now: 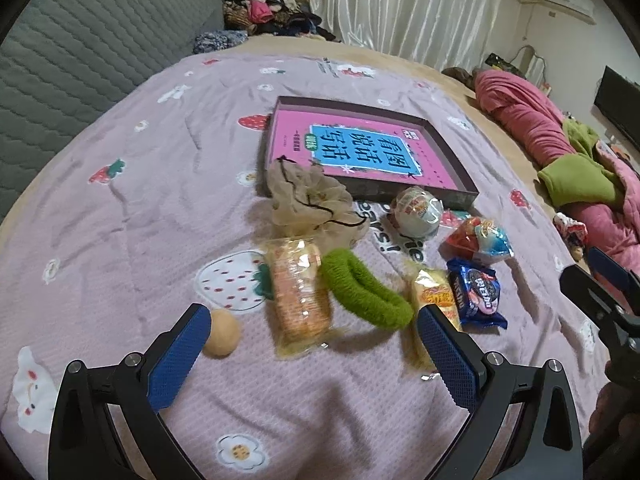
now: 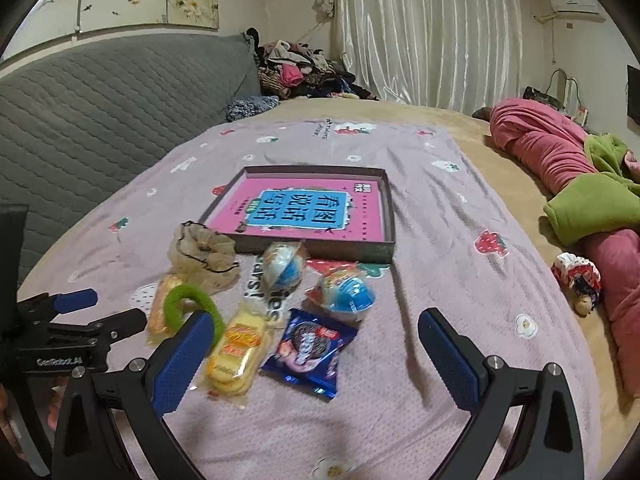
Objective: Organize objects
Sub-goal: 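Move both grippers toward the snacks in front of the tray, then grasp the green hair tie with left gripper while right gripper grasps the blue egg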
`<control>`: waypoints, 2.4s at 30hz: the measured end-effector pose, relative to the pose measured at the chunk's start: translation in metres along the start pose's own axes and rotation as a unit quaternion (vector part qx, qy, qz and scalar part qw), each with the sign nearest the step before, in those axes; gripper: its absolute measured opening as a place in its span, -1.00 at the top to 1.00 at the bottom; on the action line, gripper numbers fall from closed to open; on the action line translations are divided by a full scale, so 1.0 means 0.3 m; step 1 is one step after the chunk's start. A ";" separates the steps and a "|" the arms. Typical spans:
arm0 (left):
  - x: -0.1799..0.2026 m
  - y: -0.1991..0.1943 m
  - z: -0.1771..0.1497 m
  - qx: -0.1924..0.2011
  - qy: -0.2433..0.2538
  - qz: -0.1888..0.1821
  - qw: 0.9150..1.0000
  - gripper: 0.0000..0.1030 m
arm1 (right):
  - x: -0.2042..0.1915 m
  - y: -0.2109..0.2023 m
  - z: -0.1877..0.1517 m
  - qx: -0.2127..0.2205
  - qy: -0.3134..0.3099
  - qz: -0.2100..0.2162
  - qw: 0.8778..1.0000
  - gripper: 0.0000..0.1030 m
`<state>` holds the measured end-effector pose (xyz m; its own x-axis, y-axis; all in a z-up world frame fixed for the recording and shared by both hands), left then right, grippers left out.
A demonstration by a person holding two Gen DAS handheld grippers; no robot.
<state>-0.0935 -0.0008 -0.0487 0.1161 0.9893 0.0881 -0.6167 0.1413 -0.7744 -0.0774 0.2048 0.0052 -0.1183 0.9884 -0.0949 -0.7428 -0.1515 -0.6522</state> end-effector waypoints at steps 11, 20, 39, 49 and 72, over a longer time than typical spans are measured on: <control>0.103 0.095 0.035 -0.022 0.012 -0.005 1.000 -1.00 | 0.068 0.160 0.045 -0.033 -0.007 -0.017 0.999 -0.99; 0.143 0.158 0.022 -0.036 0.019 -0.013 0.999 -0.89 | 0.087 0.271 0.035 -0.065 -0.016 -0.008 0.998 -0.99; 0.152 0.217 0.014 -0.073 -0.005 -0.033 0.997 0.42 | 0.063 0.374 0.044 -0.090 -0.033 -0.009 0.995 -0.96; 0.162 0.252 0.003 -0.093 -0.005 -0.033 0.995 0.73 | 0.069 0.419 0.021 -0.109 -0.048 -0.013 0.993 -0.29; 0.150 0.240 0.029 -0.078 -0.017 -0.044 0.996 0.77 | 0.061 0.398 0.004 -0.125 -0.055 0.016 0.990 0.13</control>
<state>-0.1395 0.0542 -0.0948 0.1357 0.9745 0.1788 -0.4765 0.2224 -0.8506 -0.1689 0.2048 -0.0736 -0.2205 0.9744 -0.0438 -0.5523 -0.1618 -0.8178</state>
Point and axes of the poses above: each gripper's, at about its wrist camera, not at the fingertips, and y roughly the way its jaws point, x to its right, z to its top, the point moved 7 cm from there along y, roughly the way its jaws point, and after that the axes turned 5 degrees about y, right-handed, at the moved point
